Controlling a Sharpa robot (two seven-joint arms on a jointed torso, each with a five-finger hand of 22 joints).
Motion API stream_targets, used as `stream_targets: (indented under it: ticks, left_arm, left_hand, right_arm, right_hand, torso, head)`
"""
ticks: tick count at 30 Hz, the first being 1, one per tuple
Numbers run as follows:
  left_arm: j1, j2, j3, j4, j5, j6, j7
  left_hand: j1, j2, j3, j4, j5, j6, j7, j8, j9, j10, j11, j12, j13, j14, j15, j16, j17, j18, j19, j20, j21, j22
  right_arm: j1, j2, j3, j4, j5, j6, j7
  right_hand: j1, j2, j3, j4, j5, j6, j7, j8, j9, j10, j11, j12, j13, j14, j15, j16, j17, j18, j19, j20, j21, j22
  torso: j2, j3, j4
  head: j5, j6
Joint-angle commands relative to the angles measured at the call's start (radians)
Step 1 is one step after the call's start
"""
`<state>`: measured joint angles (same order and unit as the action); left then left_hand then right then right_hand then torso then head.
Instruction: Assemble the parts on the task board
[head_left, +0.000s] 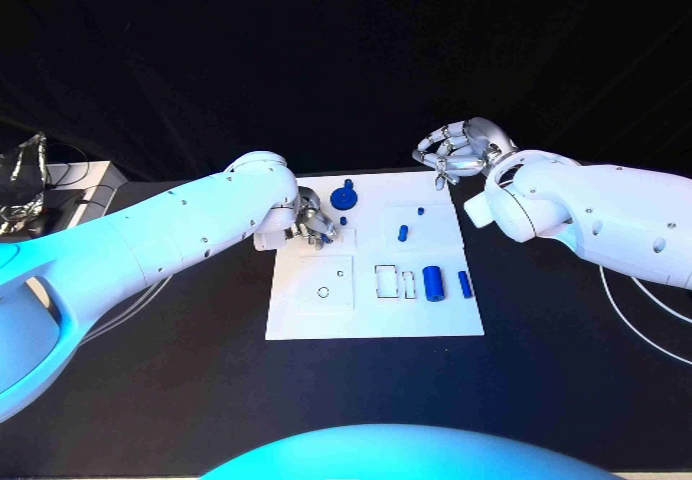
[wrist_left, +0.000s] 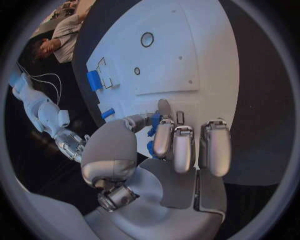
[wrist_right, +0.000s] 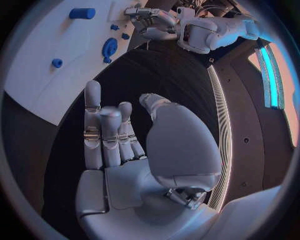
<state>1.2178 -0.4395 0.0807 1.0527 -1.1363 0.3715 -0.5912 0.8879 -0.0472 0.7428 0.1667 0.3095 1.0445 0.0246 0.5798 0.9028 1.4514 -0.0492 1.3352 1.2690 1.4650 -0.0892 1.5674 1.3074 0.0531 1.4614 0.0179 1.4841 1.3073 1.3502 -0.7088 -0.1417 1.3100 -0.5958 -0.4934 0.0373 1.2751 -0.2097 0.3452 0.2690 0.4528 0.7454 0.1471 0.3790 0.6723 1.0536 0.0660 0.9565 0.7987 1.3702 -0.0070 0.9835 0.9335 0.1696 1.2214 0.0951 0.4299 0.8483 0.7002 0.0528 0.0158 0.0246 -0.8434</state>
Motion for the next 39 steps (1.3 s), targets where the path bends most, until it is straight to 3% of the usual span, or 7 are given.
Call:
stream_targets:
  ticks: [1,15,39]
  left_arm:
    - [-0.010,0.003,-0.008,-0.008,-0.009,0.024,-0.015]
    - [-0.012,0.009,-0.009,0.000,-0.001,0.004,-0.004]
    - [-0.013,0.008,-0.008,0.014,-0.015,-0.040,0.008]
  left_hand:
    - [0.023,0.025,0.152,-0.136,0.005,-0.002,-0.006,-0.002,0.002,0.004,0.002,-0.004,0.001,0.106,-0.004,0.003,0.263,-0.011,0.006,0.001,0.000,0.079]
    - [0.020,0.026,0.145,-0.130,0.001,-0.001,-0.006,-0.002,0.002,0.003,0.003,-0.006,-0.002,0.106,-0.004,0.003,0.263,-0.012,0.006,0.002,-0.001,0.080]
    - [0.021,0.028,0.143,-0.129,-0.001,-0.001,-0.006,-0.002,0.002,0.002,0.003,-0.009,-0.004,0.106,-0.004,0.003,0.263,-0.012,0.006,0.002,0.000,0.081]
  right_arm:
    - [0.000,0.001,0.000,0.002,-0.007,0.011,0.008]
    - [0.000,-0.001,0.000,0.003,-0.007,0.010,0.008]
    - [0.000,0.001,0.000,0.002,-0.007,0.011,0.008]
  right_hand:
    - [0.003,-0.008,0.005,0.002,0.005,-0.002,0.006,-0.004,0.001,-0.006,0.001,0.004,-0.001,0.007,-0.001,-0.003,0.001,0.012,0.007,0.000,-0.003,-0.001]
    - [0.003,-0.008,0.005,0.002,0.005,-0.002,0.006,-0.004,0.001,-0.006,0.001,0.004,-0.001,0.007,-0.001,-0.003,0.001,0.012,0.007,0.000,-0.003,-0.001]
    - [0.003,-0.008,0.005,0.002,0.005,-0.002,0.006,-0.004,0.001,-0.006,0.001,0.004,-0.001,0.007,-0.001,-0.003,0.001,0.012,0.007,0.000,-0.003,-0.001]
  torso:
    - [0.001,0.0004,-0.0013]
    - [-0.001,0.0015,0.0001]
    - [-0.001,0.0001,0.0004]
  head:
    - [0.000,0.000]
    - [-0.003,-0.001]
    - [-0.004,-0.001]
